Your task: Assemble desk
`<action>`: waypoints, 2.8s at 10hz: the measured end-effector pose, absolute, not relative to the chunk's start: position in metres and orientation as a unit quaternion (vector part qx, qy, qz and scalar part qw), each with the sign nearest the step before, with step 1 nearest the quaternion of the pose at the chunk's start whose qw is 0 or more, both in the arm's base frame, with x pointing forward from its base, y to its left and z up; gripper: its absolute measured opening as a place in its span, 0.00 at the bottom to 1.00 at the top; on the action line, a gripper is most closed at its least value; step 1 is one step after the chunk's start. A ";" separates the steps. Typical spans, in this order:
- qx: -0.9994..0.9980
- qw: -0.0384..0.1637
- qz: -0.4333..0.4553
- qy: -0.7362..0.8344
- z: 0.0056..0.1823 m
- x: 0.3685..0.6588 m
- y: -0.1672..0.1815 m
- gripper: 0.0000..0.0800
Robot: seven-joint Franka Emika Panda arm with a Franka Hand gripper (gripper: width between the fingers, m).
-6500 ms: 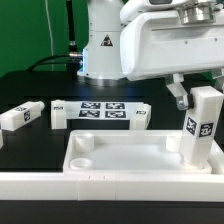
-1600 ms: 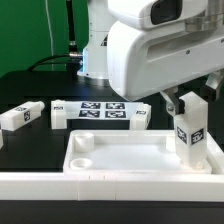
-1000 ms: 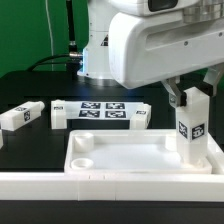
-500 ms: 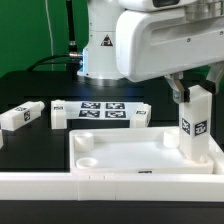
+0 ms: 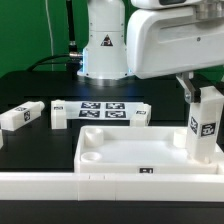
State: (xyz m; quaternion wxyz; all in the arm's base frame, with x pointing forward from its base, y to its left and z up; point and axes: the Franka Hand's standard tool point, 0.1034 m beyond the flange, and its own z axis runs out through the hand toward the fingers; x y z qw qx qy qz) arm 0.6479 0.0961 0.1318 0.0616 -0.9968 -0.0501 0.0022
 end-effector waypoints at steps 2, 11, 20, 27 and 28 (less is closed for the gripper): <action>-0.998 0.061 0.005 -0.001 0.132 0.648 0.095 0.36; -0.919 0.059 0.014 0.391 0.131 0.629 0.097 0.36; -0.859 0.073 0.034 0.505 0.131 0.627 0.109 0.63; -0.966 0.078 0.019 0.245 0.131 0.627 0.116 0.81; -0.980 0.071 0.012 0.184 0.129 0.626 0.115 0.81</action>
Offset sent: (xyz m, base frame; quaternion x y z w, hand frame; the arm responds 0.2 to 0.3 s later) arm 0.0000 0.0000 0.0000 0.0000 0.0000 0.1938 0.9810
